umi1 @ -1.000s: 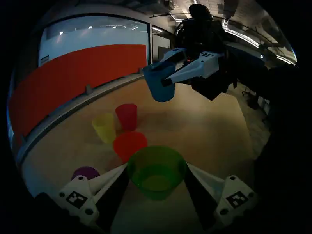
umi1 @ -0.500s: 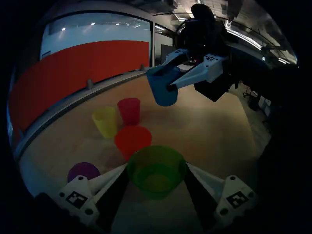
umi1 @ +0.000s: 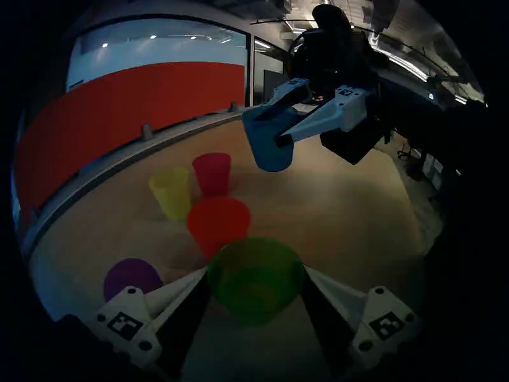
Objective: Pour water
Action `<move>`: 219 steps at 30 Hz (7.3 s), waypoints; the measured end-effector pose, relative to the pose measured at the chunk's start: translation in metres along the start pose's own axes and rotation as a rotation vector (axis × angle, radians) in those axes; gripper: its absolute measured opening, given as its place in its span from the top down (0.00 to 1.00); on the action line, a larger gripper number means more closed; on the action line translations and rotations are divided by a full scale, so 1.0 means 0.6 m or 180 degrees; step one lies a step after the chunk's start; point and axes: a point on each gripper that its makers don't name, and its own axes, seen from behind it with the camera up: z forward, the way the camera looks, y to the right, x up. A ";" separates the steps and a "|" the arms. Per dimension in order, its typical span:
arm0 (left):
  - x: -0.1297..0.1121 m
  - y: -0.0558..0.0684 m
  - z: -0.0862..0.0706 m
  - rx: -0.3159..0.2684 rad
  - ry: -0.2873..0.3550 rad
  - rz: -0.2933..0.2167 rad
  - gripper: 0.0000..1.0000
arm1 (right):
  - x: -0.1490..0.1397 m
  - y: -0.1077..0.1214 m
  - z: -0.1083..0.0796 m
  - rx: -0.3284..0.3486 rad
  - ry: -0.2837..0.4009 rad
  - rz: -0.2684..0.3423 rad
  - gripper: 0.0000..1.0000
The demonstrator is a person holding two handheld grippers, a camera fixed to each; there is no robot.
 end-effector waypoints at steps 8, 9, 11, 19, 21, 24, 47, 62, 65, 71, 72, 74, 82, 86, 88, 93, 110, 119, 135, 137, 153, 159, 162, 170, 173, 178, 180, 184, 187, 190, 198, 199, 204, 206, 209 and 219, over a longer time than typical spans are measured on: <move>-0.010 -0.003 0.005 0.0013 -0.0013 0.0008 0.12 | -0.007 0.003 0.004 -0.0024 -0.0030 0.0010 0.10; -0.012 -0.003 0.006 0.0009 -0.0014 0.0005 0.12 | -0.008 0.004 0.005 -0.0028 -0.0034 0.0009 0.10; -0.014 -0.003 0.007 0.0005 -0.0015 -0.0007 0.12 | -0.009 0.004 0.006 -0.0029 -0.0041 0.0010 0.10; -0.023 -0.004 0.011 -0.0018 -0.0016 -0.0038 0.12 | -0.015 0.005 0.009 -0.0032 -0.0069 0.0001 0.10; -0.023 -0.004 0.011 -0.0025 -0.0013 -0.0042 0.12 | -0.016 0.005 0.011 -0.0038 -0.0075 -0.0006 0.10; -0.025 -0.003 0.010 -0.0034 -0.0008 -0.0034 0.12 | -0.020 0.004 0.012 -0.0038 -0.0085 -0.0014 0.10; -0.047 0.001 -0.004 -0.0021 -0.0103 -0.0092 0.05 | -0.070 0.000 0.042 -0.0072 -0.0222 -0.0080 0.10; -0.074 -0.002 -0.046 0.0126 -0.0082 -0.0200 0.05 | -0.116 -0.003 0.077 -0.0104 -0.0304 -0.0115 0.10; -0.070 -0.003 -0.053 0.0145 -0.0029 -0.0238 0.05 | -0.122 -0.005 0.082 -0.0101 -0.0311 -0.0083 0.10; -0.056 -0.008 -0.068 0.0171 0.0071 -0.0277 0.05 | -0.133 -0.006 0.087 -0.0116 -0.0325 -0.0040 0.10; -0.054 -0.009 -0.070 0.0176 0.0084 -0.0282 0.04 | -0.134 -0.006 0.088 -0.0120 -0.0327 -0.0031 0.10; -0.053 -0.011 -0.074 0.0190 0.0092 -0.0288 0.05 | -0.138 -0.007 0.088 -0.0124 -0.0330 -0.0016 0.10; -0.055 -0.012 -0.084 0.0239 0.0098 -0.0248 0.04 | -0.148 -0.007 0.083 -0.0152 -0.0318 0.0030 0.10; -0.054 -0.008 -0.088 0.0244 0.0107 -0.0225 0.04 | -0.161 -0.007 0.082 -0.0176 -0.0362 0.0034 0.10; -0.053 -0.008 -0.089 0.0250 0.0111 -0.0221 0.05 | -0.166 -0.007 0.082 -0.0189 -0.0380 0.0039 0.10; -0.053 -0.009 -0.092 0.0269 0.0110 -0.0219 0.04 | -0.175 -0.009 0.079 -0.0217 -0.0417 0.0049 0.02; -0.041 -0.034 -0.129 0.0519 0.0197 -0.0162 0.04 | -0.181 0.002 -0.002 -0.0471 -0.0291 0.0195 0.00; -0.025 -0.047 -0.158 0.0725 0.0344 -0.0190 0.04 | -0.169 0.002 -0.038 -0.0618 -0.0069 0.0354 0.00; -0.004 -0.105 -0.220 0.1408 0.0688 -0.0260 0.05 | -0.119 0.023 -0.101 -0.1080 0.0451 0.0617 0.00; -0.001 -0.116 -0.225 0.1503 0.0726 -0.0289 0.05 | -0.114 0.031 -0.107 -0.1165 0.0508 0.0636 0.00; 0.002 -0.202 -0.257 0.2228 0.1066 -0.0616 0.05 | -0.083 0.121 -0.149 -0.2111 0.0894 0.0717 0.00; 0.009 -0.214 -0.278 0.2424 0.1226 -0.0715 0.05 | -0.073 0.138 -0.172 -0.2403 0.1116 0.0794 0.00; 0.008 -0.216 -0.288 0.2509 0.1289 -0.0763 0.05 | -0.069 0.141 -0.183 -0.2522 0.1234 0.0823 0.00; 0.012 -0.216 -0.294 0.2619 0.1358 -0.0773 0.04 | -0.066 0.142 -0.201 -0.2734 0.1380 0.0858 0.00; 0.020 -0.217 -0.300 0.2662 0.1414 -0.0766 0.05 | -0.064 0.141 -0.203 -0.2761 0.1402 0.0875 0.00; 0.038 -0.219 -0.318 0.2792 0.1547 -0.0732 0.05 | -0.060 0.139 -0.207 -0.2834 0.1459 0.0917 0.00; 0.045 -0.217 -0.324 0.2844 0.1596 -0.0699 0.05 | -0.058 0.135 -0.207 -0.2846 0.1482 0.0938 0.00; 0.058 -0.214 -0.329 0.2919 0.1640 -0.0601 0.05 | -0.054 0.129 -0.202 -0.2817 0.1471 0.0941 0.00; 0.063 -0.215 -0.337 0.3023 0.1646 -0.0523 0.05 | -0.050 0.127 -0.199 -0.2819 0.1455 0.0930 0.00; 0.063 -0.217 -0.342 0.3136 0.1629 -0.0450 0.05 | -0.047 0.122 -0.194 -0.2799 0.1432 0.0918 0.00; 0.045 -0.225 -0.338 0.3330 0.1581 -0.0439 0.05 | -0.050 0.112 -0.177 -0.2744 0.1309 0.0922 0.00; 0.041 -0.226 -0.337 0.3334 0.1586 -0.0461 0.05 | -0.051 0.111 -0.176 -0.2745 0.1291 0.0912 0.00; 0.022 -0.230 -0.328 0.3337 0.1617 -0.0589 0.05 | -0.047 0.108 -0.173 -0.2767 0.1222 0.0845 0.00; 0.013 -0.232 -0.324 0.3329 0.1615 -0.0627 0.05 | -0.044 0.109 -0.174 -0.2781 0.1215 0.0833 0.00; -0.001 -0.235 -0.321 0.3325 0.1610 -0.0670 0.05 | -0.042 0.110 -0.175 -0.2797 0.1211 0.0836 0.00; -0.036 -0.243 -0.316 0.3290 0.1624 -0.0782 0.05 | -0.048 0.114 -0.178 -0.2825 0.1183 0.0899 0.00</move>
